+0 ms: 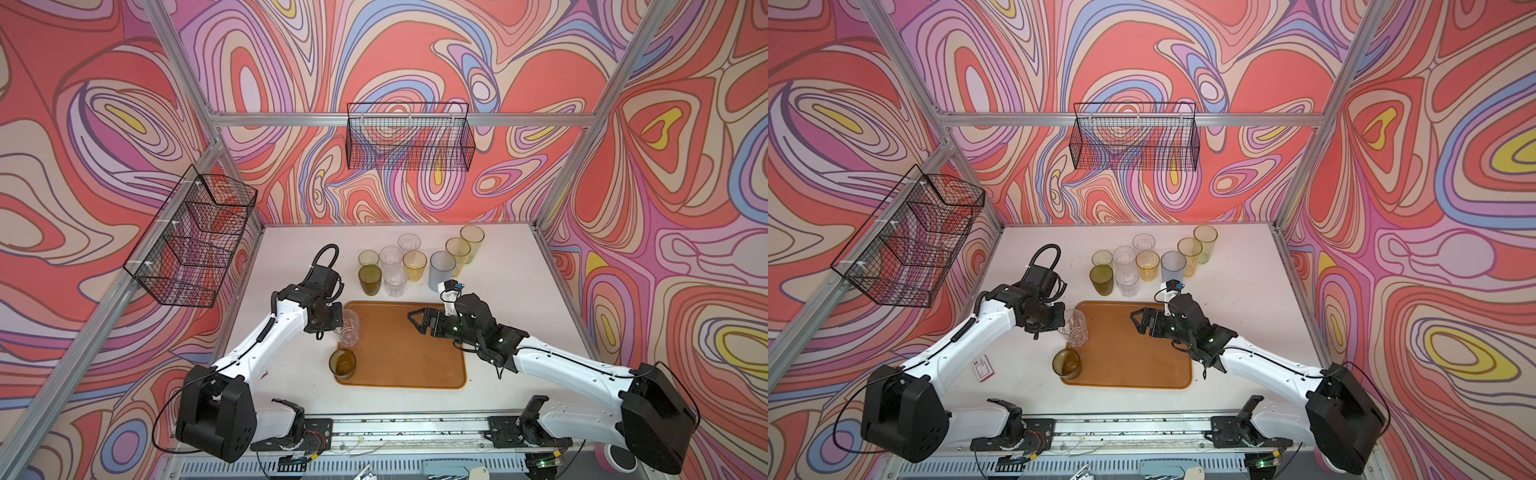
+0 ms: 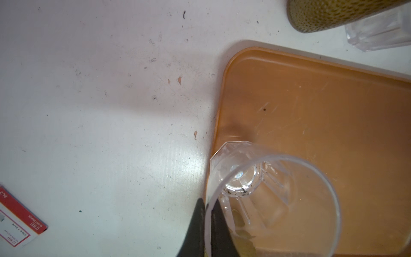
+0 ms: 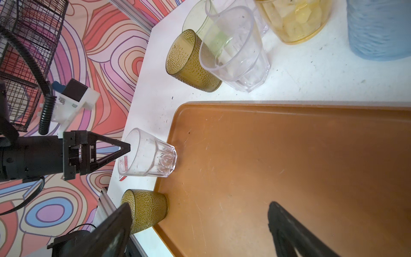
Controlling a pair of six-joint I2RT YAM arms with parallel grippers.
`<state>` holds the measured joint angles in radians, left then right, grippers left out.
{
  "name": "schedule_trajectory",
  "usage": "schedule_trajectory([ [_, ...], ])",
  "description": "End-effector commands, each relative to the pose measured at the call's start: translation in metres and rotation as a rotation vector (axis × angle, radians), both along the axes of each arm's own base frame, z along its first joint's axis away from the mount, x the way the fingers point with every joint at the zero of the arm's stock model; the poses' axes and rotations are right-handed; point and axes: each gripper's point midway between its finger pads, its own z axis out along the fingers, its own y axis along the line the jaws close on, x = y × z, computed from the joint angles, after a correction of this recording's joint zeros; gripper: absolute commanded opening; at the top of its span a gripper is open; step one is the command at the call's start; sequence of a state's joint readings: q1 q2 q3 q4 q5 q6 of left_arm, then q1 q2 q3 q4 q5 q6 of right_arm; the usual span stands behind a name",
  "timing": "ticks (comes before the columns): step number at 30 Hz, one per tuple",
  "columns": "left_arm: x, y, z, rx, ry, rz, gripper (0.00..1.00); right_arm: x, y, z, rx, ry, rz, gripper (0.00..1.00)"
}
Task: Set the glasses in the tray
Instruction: 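Lower the clear glass onto the tray beside the olive glass and release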
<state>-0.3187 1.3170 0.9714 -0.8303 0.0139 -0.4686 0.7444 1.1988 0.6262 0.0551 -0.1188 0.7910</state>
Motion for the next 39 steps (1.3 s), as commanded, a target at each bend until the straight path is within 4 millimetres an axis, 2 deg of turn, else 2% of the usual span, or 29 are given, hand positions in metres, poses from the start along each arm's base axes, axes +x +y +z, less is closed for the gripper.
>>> schedule_trajectory([
  [1, -0.001, -0.001, -0.005, 0.007, 0.006, 0.009, 0.00, 0.001, -0.007, -0.006, -0.016, 0.004, -0.025, 0.98],
  [10, -0.006, -0.002, -0.014, 0.040, 0.043, -0.005, 0.00, 0.000, -0.010, -0.008, -0.025, 0.004, -0.032, 0.98],
  [26, -0.013, -0.001, -0.019, 0.104, 0.060, -0.027, 0.00, 0.000, -0.014, -0.009, -0.043, 0.004, -0.044, 0.98],
  [29, -0.013, -0.002, -0.018, 0.103, 0.056, -0.026, 0.15, 0.000, -0.014, -0.009, -0.044, 0.006, -0.045, 0.98],
  [31, -0.014, 0.000, -0.018, 0.111, 0.058, -0.026, 0.19, 0.000, -0.014, -0.010, -0.047, 0.008, -0.043, 0.98],
  [33, -0.014, 0.001, -0.016, 0.118, 0.054, -0.025, 0.32, -0.001, -0.015, -0.011, -0.049, 0.010, -0.045, 0.98],
  [36, -0.014, 0.003, -0.012, 0.123, 0.037, -0.024, 0.40, -0.001, -0.015, -0.011, -0.048, 0.011, -0.046, 0.98],
  [38, -0.013, 0.004, -0.008, 0.124, 0.023, -0.021, 0.49, -0.001, -0.015, -0.010, -0.046, 0.010, -0.046, 0.98],
  [39, -0.013, 0.005, -0.005, 0.127, 0.013, -0.020, 0.58, -0.001, -0.015, -0.010, -0.044, 0.010, -0.046, 0.98],
])
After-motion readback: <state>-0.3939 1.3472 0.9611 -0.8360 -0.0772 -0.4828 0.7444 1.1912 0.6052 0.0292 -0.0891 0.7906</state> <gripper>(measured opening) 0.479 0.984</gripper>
